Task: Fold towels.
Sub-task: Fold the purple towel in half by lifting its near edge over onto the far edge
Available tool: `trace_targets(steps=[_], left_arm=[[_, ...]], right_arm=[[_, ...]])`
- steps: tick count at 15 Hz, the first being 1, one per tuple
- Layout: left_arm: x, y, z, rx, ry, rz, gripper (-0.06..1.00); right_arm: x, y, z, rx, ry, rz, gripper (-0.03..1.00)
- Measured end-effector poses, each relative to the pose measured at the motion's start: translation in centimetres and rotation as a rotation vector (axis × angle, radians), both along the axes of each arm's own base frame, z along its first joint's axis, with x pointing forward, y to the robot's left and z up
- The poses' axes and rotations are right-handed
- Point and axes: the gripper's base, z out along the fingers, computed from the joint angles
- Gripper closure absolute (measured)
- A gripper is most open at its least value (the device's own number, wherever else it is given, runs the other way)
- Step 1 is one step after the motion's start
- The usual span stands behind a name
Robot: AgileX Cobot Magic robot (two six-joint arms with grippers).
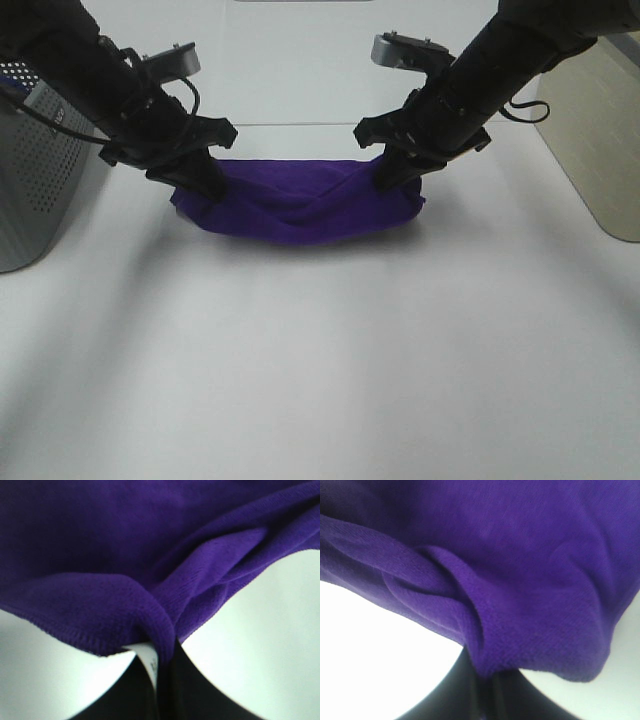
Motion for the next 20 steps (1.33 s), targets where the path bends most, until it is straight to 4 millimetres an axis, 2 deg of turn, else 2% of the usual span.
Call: trace_targets(steps=[2, 4, 6, 8, 11, 13, 18, 20], left_arm=[[2.2, 0.9, 0.4, -0.006, -0.061, 0.039, 0.94], [4.3, 0.9, 0.2, -0.013, -0.108, 0.055, 0.94], [6.3, 0.7, -1.5, -0.004, -0.132, 0.066, 0.94], [7.2, 0.9, -2.7, 0.004, -0.134, 0.077, 0.94], [9.2, 1.9, -3.8, 0.0, -0.162, 0.106, 0.94], [10.0, 2.3, -4.1, -0.004, -0.162, 0.107, 0.94], [10.2, 2.3, -5.3, -0.017, -0.129, 0.11, 0.94], [10.2, 2.3, -5.4, -0.014, -0.126, 0.108, 0.94]], right_arm=[[1.8, -0.9, 0.5, 0.011, -0.037, -0.051, 0.94], [3.9, -1.5, -0.1, 0.016, -0.056, -0.079, 0.94], [6.5, -1.3, -0.6, 0.034, -0.086, -0.103, 0.94], [8.3, -1.4, -2.0, 0.04, -0.073, -0.114, 0.94], [9.4, -1.4, -4.0, 0.015, -0.031, -0.099, 0.94], [9.6, -1.4, -3.9, 0.005, -0.048, -0.096, 0.94], [9.9, -1.6, -4.0, -0.011, -0.071, -0.117, 0.94], [9.9, -1.6, -4.5, -0.011, -0.05, -0.132, 0.89]])
